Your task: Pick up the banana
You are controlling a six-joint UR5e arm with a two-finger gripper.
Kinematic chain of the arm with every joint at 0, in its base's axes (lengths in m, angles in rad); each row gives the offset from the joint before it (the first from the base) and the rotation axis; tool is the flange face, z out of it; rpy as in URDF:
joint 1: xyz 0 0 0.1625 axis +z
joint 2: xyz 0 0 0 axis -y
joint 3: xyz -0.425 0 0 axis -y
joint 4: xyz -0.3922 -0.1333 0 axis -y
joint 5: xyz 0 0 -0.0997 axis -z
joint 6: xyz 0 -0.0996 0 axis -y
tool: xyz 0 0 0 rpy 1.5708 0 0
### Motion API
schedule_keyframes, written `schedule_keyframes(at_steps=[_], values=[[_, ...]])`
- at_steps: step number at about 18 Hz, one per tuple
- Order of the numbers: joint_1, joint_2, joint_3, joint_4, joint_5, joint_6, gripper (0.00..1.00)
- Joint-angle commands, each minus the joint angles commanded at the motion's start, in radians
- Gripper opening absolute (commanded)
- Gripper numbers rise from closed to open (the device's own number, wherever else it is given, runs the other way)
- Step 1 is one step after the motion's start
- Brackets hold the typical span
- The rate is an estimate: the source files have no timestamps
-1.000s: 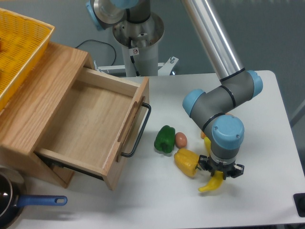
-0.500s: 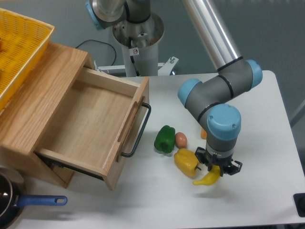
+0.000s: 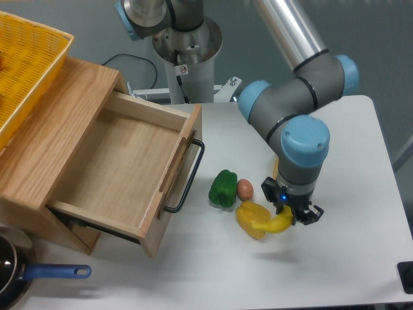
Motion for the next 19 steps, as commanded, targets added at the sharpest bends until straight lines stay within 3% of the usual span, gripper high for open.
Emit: schedule_keyframes(at_steps=[3, 8, 19], values=[[0.002, 0.025, -0.002, -0.046, 0.000, 0.126, 0.31], [0.025, 0.035, -0.023, -0.049, 0.007, 0.296, 0.31], [0.066, 0.060, -0.058, -0.049, 0.007, 0.329, 0.31]])
